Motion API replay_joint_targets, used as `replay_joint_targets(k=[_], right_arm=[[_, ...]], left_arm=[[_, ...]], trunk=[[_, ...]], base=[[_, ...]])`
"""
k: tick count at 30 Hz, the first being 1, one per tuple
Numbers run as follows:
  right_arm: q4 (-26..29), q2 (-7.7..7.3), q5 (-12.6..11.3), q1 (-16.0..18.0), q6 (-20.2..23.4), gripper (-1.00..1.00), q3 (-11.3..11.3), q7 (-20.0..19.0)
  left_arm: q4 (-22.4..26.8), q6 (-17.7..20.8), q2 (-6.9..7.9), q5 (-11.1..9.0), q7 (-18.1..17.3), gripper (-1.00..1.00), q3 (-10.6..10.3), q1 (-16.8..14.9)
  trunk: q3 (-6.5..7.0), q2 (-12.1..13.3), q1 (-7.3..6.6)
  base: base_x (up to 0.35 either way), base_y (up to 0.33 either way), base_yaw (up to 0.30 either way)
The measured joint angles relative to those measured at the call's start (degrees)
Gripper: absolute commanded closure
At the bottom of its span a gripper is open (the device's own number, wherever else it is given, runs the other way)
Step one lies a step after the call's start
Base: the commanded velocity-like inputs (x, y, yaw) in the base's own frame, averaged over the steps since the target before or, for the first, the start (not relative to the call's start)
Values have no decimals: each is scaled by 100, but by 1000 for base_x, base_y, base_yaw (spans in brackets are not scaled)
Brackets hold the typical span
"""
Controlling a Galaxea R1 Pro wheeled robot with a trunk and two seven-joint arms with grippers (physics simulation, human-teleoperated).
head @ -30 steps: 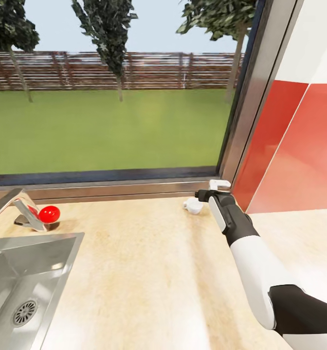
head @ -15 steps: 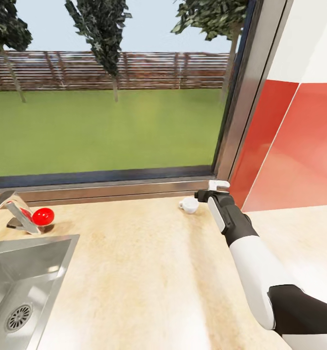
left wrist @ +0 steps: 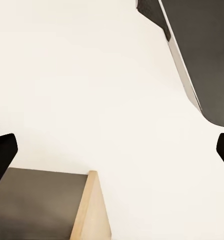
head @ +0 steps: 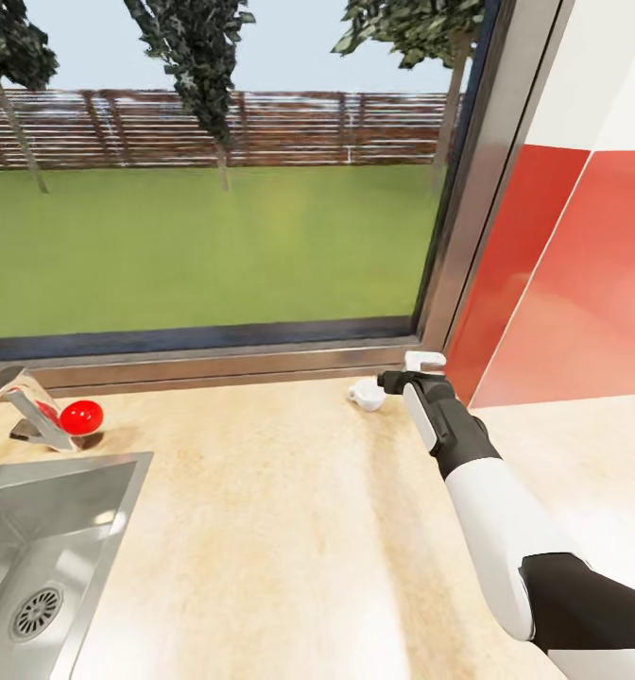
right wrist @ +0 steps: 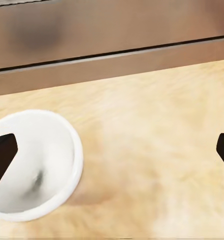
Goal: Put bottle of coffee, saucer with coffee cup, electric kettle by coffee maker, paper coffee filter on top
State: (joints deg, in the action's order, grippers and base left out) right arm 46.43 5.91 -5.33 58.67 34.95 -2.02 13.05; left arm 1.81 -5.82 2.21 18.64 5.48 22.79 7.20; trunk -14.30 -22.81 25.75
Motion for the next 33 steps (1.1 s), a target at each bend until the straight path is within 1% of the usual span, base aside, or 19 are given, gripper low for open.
replay_joint_targets(k=[5, 7, 12, 23, 33], right_arm=[[-314, 0, -5, 0, -15, -100, -5, -2], [-342, 0, -6, 0, -16, -100, -6, -2], [-346, 0, -7, 0, -17, -100, -6, -1], [-340, 2, -8, 0, -17, -100, -13, 0], [-331, 9, -7, 0, -17, -100, -15, 6]], left_arm=[[0, 0, 0, 0, 0, -100, 0, 0], [0, 0, 0, 0, 0, -100, 0, 0], [0, 0, 0, 0, 0, -100, 0, 0], [0, 0, 0, 0, 0, -100, 0, 1], [0, 0, 0, 0, 0, -100, 0, 2]], trunk=[[-46, 0, 0], [-64, 0, 0], [-105, 0, 0], [-121, 0, 0], [-205, 0, 0]], base=[[0, 0, 0], [0, 0, 0], [0, 0, 0], [0, 0, 0], [0, 0, 0]])
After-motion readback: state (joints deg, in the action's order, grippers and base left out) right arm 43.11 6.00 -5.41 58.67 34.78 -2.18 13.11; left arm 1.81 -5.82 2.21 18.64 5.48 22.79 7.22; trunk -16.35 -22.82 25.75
